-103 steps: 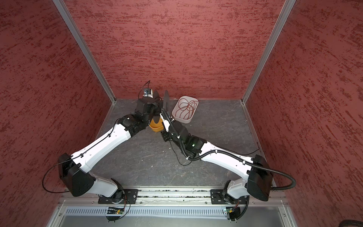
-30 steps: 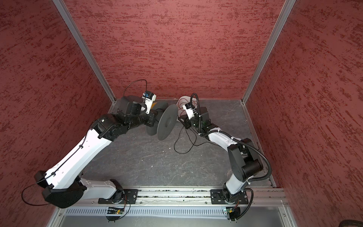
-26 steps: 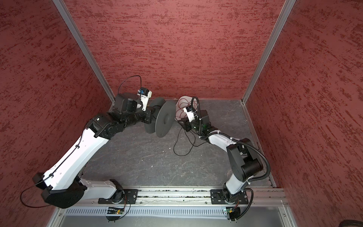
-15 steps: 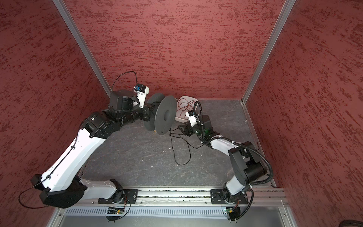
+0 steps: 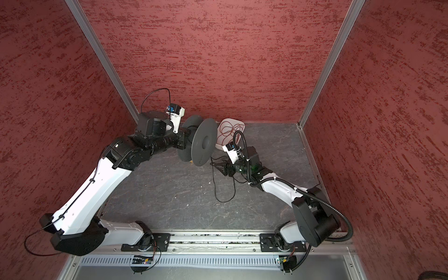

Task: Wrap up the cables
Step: 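Draw the right gripper back along the cable while left rotates the spool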

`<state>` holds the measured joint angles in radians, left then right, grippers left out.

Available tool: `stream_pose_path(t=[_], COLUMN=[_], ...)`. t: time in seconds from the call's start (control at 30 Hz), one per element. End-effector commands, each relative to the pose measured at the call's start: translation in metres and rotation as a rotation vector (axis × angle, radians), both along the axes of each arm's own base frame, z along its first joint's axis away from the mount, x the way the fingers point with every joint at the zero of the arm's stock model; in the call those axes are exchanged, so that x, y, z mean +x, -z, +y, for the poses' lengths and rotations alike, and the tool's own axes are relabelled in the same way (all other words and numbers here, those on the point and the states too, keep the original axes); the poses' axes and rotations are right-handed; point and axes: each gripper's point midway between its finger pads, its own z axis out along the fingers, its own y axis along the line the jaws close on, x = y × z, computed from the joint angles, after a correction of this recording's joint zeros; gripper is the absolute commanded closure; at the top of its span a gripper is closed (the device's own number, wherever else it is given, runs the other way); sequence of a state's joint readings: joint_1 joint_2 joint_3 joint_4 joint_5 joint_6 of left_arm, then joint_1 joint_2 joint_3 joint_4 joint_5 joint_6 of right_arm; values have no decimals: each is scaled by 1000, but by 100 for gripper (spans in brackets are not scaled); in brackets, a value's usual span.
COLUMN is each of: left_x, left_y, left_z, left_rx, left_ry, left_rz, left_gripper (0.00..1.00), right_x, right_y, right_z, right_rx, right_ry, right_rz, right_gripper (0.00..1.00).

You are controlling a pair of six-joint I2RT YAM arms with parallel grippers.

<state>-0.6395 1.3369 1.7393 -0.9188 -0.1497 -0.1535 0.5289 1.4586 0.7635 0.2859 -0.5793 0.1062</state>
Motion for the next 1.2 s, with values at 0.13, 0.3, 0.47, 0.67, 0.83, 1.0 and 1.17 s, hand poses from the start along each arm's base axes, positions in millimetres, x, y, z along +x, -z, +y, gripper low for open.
stream_pose_path(t=[0.13,0.3,0.47,0.67,0.83,1.0,1.17], left_x=[-5,-12,-20,-30,-34,-37,-37], left_y=[-31,-36,-44,-55,-60,-65,-64], left_z=[14,21,35,52,59,56,61], left_rx=[-54,-52,-41,-21,-1,6,27], left_ry=[-48,-57,-87,-131,-158,-152,-178], left_rz=[-77,-80,-97,-133,-152,-168,-173], left_gripper=[100,100,100,100,100,100,100], right_x=[7,12,17,50,79,96,91], right_y=[29,25,0,-35,-54,-58,-55], right_z=[15,8,-9,-72,-147,-247,-341], right_rx=[-97,-77,16,95,187,265,264], right_ry=[21,80,100,319,579,897,1178], right_rz=[32,35,40,51,114,201,234], right_gripper=[60,88,100,100,100,100,100])
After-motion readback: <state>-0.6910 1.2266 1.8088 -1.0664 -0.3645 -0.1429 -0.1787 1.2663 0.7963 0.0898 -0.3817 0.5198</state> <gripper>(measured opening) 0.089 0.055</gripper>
